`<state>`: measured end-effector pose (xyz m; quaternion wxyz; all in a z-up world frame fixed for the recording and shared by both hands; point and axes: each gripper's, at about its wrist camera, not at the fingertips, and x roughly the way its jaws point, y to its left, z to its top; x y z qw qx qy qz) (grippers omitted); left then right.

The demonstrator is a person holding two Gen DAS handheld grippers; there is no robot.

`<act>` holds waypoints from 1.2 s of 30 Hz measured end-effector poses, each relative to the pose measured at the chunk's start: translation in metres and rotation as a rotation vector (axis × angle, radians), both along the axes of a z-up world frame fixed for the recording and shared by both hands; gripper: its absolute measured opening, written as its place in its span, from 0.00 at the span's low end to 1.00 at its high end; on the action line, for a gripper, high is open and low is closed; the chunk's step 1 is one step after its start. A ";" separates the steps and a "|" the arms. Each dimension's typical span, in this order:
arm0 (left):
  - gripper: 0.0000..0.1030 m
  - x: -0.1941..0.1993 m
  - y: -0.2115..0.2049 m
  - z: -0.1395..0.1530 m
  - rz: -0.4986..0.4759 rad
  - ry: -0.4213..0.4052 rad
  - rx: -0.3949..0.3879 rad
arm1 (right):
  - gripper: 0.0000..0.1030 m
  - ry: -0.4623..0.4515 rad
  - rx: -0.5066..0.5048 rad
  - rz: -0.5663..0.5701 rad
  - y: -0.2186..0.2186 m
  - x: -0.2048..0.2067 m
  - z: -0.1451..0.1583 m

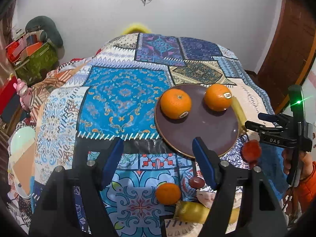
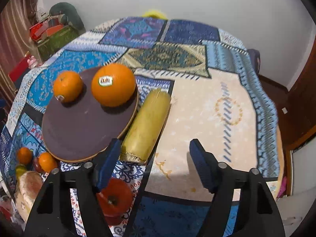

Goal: Organize fruits
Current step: 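Grasp the yellow corn cob with the right gripper while the left gripper moves toward the banana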

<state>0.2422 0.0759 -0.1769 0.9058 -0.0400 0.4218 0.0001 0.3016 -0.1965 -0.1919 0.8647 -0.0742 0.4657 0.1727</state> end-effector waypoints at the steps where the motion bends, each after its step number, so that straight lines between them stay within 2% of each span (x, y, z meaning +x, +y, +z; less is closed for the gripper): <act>1: 0.70 0.002 0.001 -0.003 0.002 0.007 -0.003 | 0.65 0.005 -0.001 0.004 0.002 0.001 -0.003; 6: 0.70 0.009 0.000 -0.017 0.006 0.032 -0.017 | 0.63 -0.004 -0.018 0.017 0.010 0.003 -0.008; 9: 0.70 0.012 -0.001 -0.022 0.005 0.043 -0.029 | 0.63 0.015 0.012 0.016 0.005 0.005 -0.009; 15: 0.70 0.012 -0.004 -0.023 -0.002 0.042 -0.030 | 0.52 0.032 0.017 0.032 0.008 0.004 -0.010; 19: 0.70 0.012 -0.006 -0.021 -0.007 0.039 -0.034 | 0.51 0.038 0.001 0.033 0.010 0.007 -0.013; 22: 0.70 0.012 -0.008 -0.019 -0.010 0.034 -0.032 | 0.51 0.080 -0.007 0.025 0.013 0.014 -0.023; 24: 0.70 0.010 -0.009 -0.018 -0.011 0.031 -0.030 | 0.41 0.069 0.003 0.029 0.015 0.014 -0.025; 25: 0.70 0.009 -0.009 -0.018 -0.012 0.032 -0.029 | 0.38 0.068 0.011 0.029 0.015 0.014 -0.024; 29: 0.70 0.005 -0.010 -0.019 -0.014 0.050 -0.039 | 0.35 0.033 0.016 0.000 0.009 0.009 -0.018; 36: 0.70 -0.014 -0.023 -0.017 -0.025 0.065 -0.053 | 0.34 0.013 0.022 -0.028 -0.020 -0.013 0.002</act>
